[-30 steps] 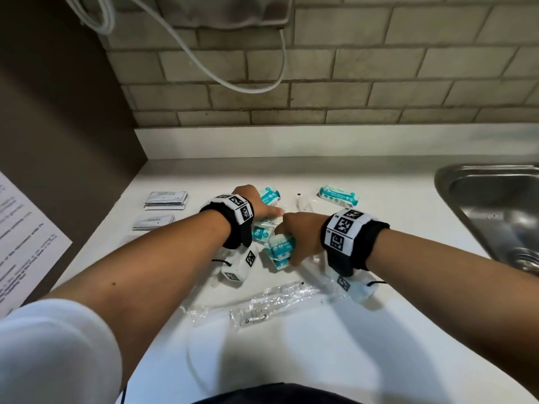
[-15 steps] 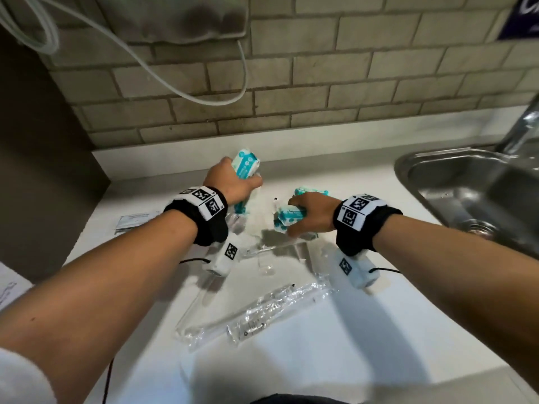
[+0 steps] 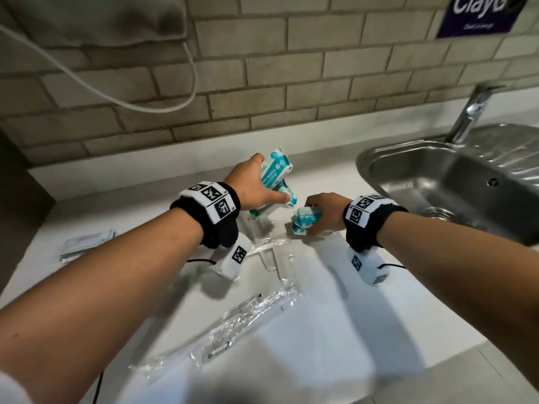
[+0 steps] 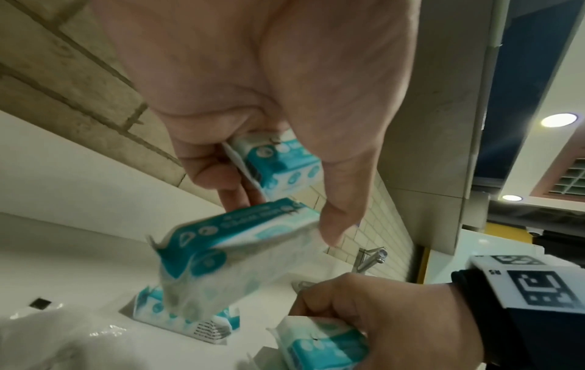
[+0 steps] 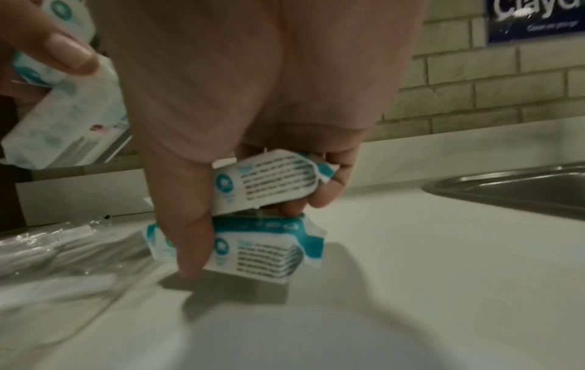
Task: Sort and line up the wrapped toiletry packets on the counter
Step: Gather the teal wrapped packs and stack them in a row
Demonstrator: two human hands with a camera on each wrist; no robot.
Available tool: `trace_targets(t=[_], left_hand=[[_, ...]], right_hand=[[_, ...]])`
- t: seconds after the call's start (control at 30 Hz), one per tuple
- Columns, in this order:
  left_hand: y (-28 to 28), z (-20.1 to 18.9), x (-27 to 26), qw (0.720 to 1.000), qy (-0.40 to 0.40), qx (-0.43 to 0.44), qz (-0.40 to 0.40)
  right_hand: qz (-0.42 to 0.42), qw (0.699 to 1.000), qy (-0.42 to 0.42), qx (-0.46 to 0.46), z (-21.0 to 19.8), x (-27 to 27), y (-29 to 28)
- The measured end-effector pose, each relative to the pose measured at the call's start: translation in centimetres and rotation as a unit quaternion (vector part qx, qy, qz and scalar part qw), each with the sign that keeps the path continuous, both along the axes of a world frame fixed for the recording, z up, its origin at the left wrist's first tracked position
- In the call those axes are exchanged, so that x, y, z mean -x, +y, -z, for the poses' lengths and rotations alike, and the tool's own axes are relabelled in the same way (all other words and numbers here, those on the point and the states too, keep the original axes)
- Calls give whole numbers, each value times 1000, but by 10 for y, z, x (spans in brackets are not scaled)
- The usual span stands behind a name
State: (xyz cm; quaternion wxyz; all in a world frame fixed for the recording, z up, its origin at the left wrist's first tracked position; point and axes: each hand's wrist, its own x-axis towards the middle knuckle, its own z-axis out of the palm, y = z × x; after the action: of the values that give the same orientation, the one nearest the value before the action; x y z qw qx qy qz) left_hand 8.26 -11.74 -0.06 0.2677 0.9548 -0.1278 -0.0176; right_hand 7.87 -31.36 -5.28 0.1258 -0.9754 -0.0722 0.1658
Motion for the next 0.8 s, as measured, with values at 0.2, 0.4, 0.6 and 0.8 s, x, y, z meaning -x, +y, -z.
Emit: trace_targets(t=[0.2, 0.4, 0.6, 0.8], left_hand=[[-25, 8, -5, 999, 17, -8, -43], [-42, 10, -13, 993, 32, 2, -110], [-53, 10, -18, 991, 32, -29, -129], [-50, 10, -12, 992, 24, -18, -123]], right_hand=[[-54, 998, 11, -7, 12, -26, -5], [-139, 985, -4, -101, 4, -25, -19], [-234, 971, -19, 39, 4, -7, -31], [-203, 979, -9, 31, 15, -6, -33]])
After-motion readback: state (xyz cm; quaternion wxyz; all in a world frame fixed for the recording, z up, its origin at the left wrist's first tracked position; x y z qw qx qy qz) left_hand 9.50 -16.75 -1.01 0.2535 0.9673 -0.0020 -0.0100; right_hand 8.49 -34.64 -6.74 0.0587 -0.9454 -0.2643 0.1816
